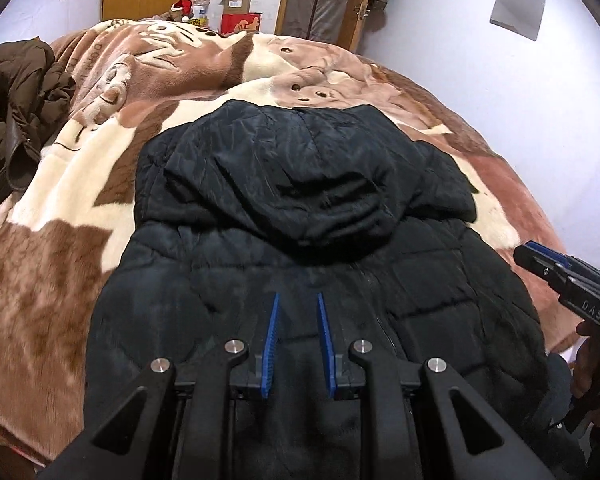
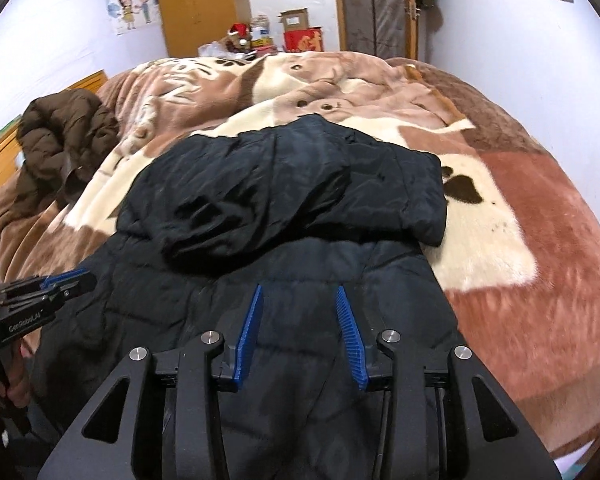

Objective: Fold large clothes

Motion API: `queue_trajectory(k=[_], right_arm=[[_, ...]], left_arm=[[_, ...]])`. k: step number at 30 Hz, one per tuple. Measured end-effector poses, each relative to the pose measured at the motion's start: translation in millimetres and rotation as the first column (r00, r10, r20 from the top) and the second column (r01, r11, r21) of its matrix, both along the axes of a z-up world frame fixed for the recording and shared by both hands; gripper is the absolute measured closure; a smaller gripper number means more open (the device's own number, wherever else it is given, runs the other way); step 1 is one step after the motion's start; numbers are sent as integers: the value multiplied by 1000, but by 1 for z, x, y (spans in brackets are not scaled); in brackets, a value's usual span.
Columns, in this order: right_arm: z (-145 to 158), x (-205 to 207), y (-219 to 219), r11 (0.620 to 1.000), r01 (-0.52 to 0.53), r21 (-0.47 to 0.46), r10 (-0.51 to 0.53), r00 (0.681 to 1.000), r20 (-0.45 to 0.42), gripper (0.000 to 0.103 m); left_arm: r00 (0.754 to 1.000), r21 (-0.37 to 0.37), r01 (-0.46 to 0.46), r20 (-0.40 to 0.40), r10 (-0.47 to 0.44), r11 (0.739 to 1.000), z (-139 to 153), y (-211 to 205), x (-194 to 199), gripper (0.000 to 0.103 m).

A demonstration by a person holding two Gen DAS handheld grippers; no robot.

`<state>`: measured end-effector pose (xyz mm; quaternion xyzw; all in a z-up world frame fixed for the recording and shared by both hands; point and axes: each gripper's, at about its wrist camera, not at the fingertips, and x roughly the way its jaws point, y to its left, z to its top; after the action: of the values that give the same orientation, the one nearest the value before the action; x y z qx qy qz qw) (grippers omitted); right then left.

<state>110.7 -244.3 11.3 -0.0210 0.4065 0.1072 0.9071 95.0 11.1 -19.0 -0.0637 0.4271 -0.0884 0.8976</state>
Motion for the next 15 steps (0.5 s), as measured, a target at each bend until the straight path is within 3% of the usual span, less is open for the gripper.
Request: queue_trajectory(k=[11, 15], right_arm=[[-14, -53, -18, 1000, 11, -14, -11, 1000, -28, 62], [-24, -63, -35, 999, 39, -3, -40, 998, -58, 50]], left_arm=[[1000, 12, -7, -7, 7, 1000, 0, -1, -47, 83], [999, 21, -28, -20, 28, 999, -5, 7, -55, 83]])
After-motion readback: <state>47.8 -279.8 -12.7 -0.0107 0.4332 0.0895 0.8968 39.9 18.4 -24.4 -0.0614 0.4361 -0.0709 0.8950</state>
